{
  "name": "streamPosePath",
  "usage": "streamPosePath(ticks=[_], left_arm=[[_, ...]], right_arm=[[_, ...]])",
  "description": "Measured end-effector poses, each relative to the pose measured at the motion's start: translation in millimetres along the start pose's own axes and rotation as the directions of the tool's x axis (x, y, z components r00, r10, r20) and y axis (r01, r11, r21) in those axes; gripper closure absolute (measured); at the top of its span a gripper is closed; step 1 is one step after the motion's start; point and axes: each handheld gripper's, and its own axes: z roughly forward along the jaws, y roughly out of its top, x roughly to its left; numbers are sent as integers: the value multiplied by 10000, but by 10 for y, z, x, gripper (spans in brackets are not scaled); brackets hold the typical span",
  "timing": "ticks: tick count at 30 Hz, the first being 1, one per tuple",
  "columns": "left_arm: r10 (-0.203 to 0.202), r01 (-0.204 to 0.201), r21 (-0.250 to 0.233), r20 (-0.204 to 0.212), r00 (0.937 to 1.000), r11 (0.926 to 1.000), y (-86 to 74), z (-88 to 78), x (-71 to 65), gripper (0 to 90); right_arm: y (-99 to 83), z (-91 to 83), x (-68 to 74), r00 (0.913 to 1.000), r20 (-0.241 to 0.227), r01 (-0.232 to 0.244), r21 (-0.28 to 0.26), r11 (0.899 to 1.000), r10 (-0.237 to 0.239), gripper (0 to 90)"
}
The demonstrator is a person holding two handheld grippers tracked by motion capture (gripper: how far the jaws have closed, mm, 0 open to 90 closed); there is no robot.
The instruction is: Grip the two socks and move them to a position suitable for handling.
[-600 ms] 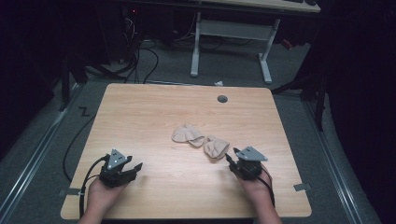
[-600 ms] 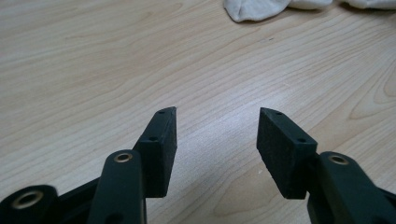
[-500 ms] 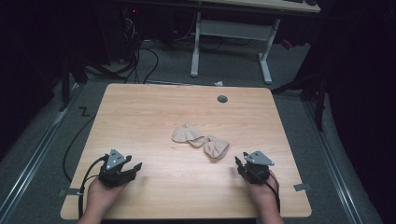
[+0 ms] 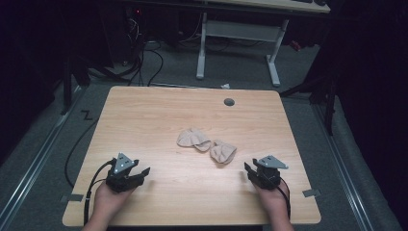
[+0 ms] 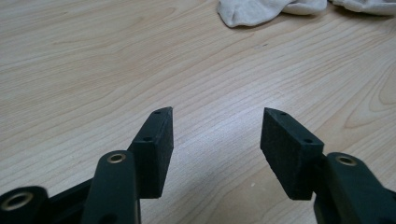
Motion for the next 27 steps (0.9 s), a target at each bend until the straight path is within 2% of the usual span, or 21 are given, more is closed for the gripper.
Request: streamPosePath(ticks=[7,13,17,18,19,20,21,24,26,27], left_arm=[[-111,111,-68,-15,9999,9999,-25,-37,27,449],[-55,55,-1,3,10000,10000,-25,-31,22,452],[-43,43,54,25,10000,10000,-30,-20,8,457],[-43,43,54,25,10000,10000,-30,-20,8,461],[-63,63,-22,-5,10000,10000,-29,-30,8,468],[-63,63,-22,-5,10000,10000,-29,-30,8,474],[-122,122,-149,13,9999,9998,-21,-53,11,479],[-160,161,-231,66,9999,9996,-17,-68,13,487],[-111,111,-240,20,9999,9996,-20,-64,12,489],[-151,152,-232,33,9999,9996,-25,-58,8,489]], right_arm=[[33,23,33,9999,-110,18,-31,10000,-18,572],[46,21,56,9996,-271,92,-43,9999,-93,576],[128,15,108,9970,-776,46,-167,9999,-59,679],[128,15,108,9970,-776,46,-167,9999,-59,679],[195,12,141,9955,-944,-2,-292,9996,-25,766],[195,12,141,9955,-944,-2,-292,9996,-25,766],[279,22,154,9934,-1151,-60,-453,9990,8,839],[348,41,155,9919,-1268,-54,-426,9991,0,863],[440,98,181,9910,-1289,323,-280,9991,-356,869],[440,98,181,9910,-1289,323,-280,9991,-356,869]])
